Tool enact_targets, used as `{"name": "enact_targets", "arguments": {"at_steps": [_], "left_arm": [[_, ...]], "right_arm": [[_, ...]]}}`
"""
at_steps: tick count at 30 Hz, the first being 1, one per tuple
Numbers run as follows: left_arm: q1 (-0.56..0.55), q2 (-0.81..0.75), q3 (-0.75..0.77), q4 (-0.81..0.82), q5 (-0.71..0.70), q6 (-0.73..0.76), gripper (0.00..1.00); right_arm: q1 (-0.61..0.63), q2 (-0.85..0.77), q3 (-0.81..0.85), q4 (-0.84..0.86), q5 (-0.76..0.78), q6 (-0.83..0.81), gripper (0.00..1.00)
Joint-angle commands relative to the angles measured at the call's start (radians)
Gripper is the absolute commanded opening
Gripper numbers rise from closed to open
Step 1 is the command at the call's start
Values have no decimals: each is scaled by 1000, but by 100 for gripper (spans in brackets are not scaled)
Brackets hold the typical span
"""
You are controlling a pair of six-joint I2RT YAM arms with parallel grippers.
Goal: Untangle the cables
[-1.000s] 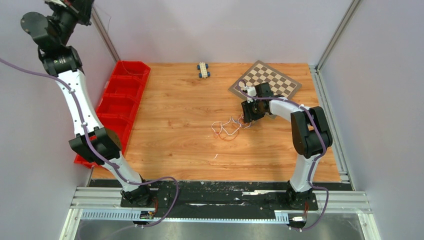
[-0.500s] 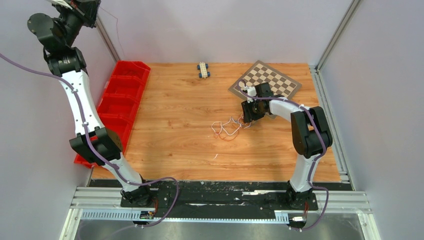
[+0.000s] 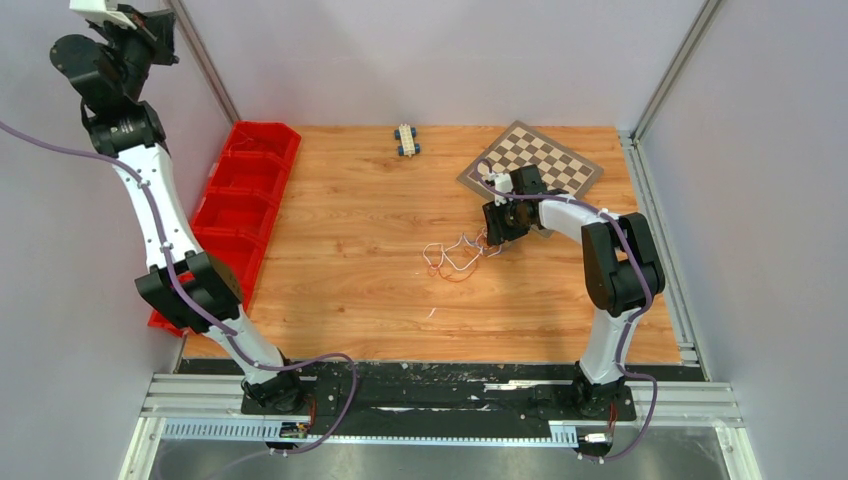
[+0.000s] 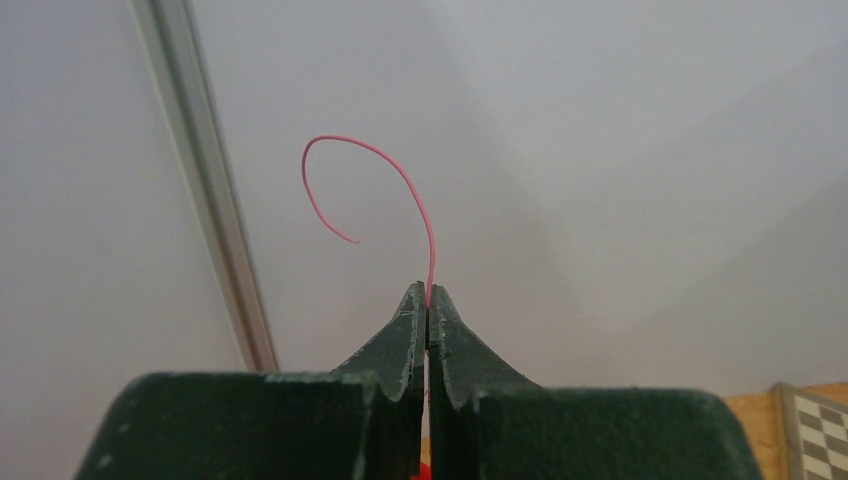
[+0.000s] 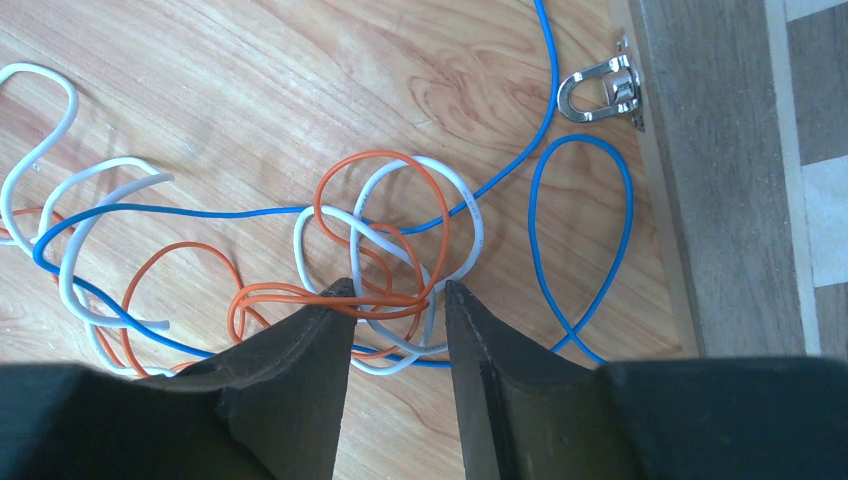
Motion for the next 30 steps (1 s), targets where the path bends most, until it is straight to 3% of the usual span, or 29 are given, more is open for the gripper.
{"name": "enact_targets", "arguments": {"at_steps": [1, 13, 20, 24, 30], "left_arm": [[36, -41, -3, -5, -71, 73, 0], [64, -62, -87, -8, -61, 95, 0], [62, -67, -206, -93, -67, 153, 0], [59, -19, -236, -176, -60, 199, 0], [55, 60, -316, -127, -39, 216, 0]], "right_arm": [[4, 35, 6, -10, 10, 6, 42], [3, 42, 7, -12, 12, 6, 42], [3, 39, 3, -12, 12, 6, 42], [3, 44, 4, -13, 4, 8, 43], [4, 47, 1, -17, 4, 5, 43]]}}
